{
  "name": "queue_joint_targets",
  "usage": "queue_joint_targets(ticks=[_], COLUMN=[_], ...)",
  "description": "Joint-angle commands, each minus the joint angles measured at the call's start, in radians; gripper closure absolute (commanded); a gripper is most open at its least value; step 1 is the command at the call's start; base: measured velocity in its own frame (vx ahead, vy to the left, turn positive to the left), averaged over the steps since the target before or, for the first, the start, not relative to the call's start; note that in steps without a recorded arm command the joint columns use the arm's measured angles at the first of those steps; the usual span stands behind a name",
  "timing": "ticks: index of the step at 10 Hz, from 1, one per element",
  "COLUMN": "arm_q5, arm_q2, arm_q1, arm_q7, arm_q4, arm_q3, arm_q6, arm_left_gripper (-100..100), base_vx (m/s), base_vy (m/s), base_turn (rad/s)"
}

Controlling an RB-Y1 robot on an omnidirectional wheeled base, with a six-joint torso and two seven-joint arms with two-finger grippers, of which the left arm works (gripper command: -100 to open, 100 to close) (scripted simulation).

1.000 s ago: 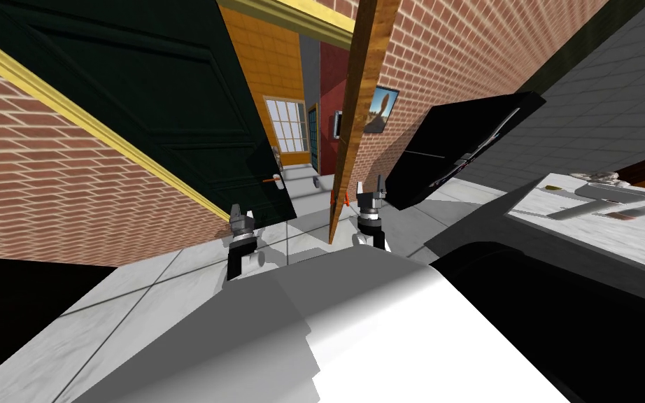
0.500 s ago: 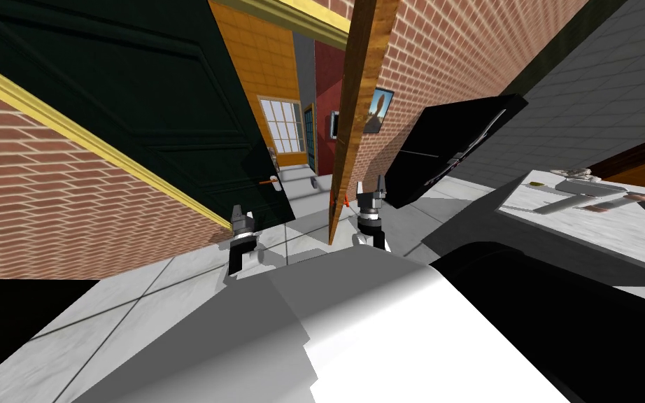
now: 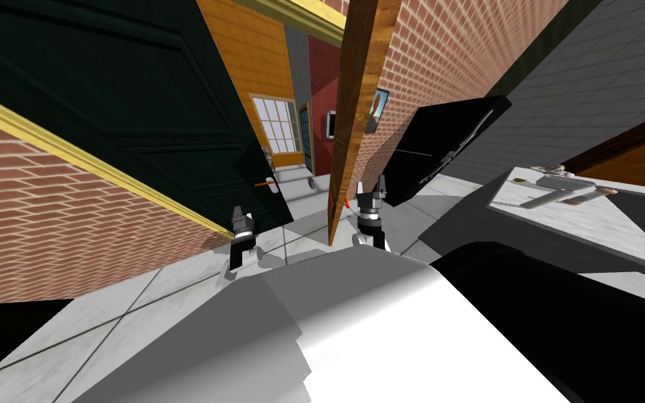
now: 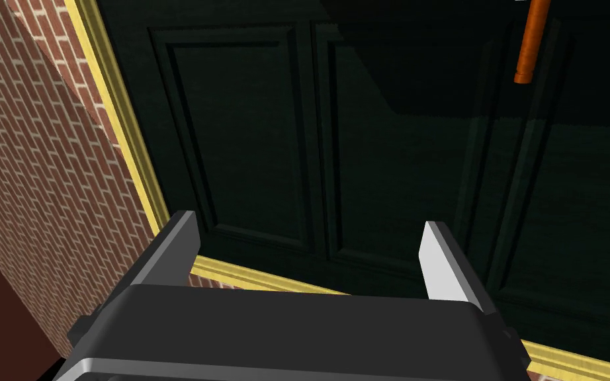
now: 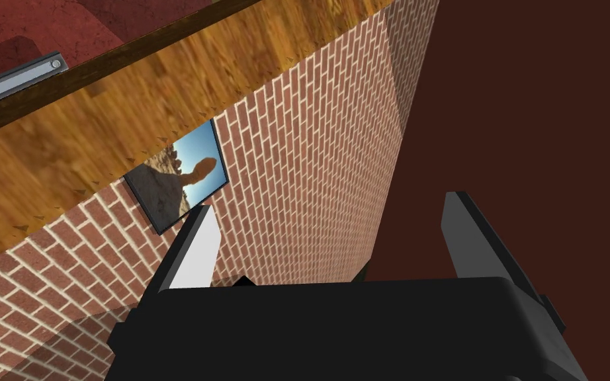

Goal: Pull the door open

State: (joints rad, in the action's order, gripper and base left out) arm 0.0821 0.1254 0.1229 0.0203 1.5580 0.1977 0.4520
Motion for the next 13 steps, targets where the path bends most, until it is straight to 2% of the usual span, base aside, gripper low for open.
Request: queue_joint_targets(ticks=[1,2,3,4,5,6,7,9,10,12,13], arm_q5=[0.001,0.006,0.006,0.010,0.010,0.014,0.014,0.022,0.022,0.030,0.030], arm_q2=[0.003,0.013,0.013,0.022,0.022,0.032,0.032,0.051,0.051,0.069,0.069], arm_q1=[-0.014,-0.042,-0.042,-0.069,-0.069,-0.097,-0.097,-0.152,-0.152,-0.207,-0.207], arm_q7=[0.003,0.006,0.006,0.009,0.009,0.013,0.013,0.019,0.019,0.026,0.026], arm_q4=[-0.028,-0.072,-0.077,-0.120,-0.127,-0.168,-0.177,-0.251,-0.276,-0.350,-0.375], arm_q3=[0.007,0.022,0.022,0.037,0.037,0.052,0.052,0.081,0.081,0.111,0.111], arm_q6=[-0.001,0.003,0.003,0.008,0.008,0.013,0.013,0.022,0.022,0.031,0.031], arm_left_gripper=[-100,-100,-100,-100,-100,-100,-100,-100,-100,-100,-100], base_vx=[0.043,0.052,0.041,0.046,0.043,0.049,0.037,0.058,0.051,0.062,0.054], base_vy=[0.031,0.031,0.025,0.030,0.030,0.031,0.029,0.036,0.041,0.047,0.044], base_turn=[-0.053,-0.093,-0.059,-0.121,-0.048,-0.090,-0.051,-0.127,-0.061,-0.118,-0.064])
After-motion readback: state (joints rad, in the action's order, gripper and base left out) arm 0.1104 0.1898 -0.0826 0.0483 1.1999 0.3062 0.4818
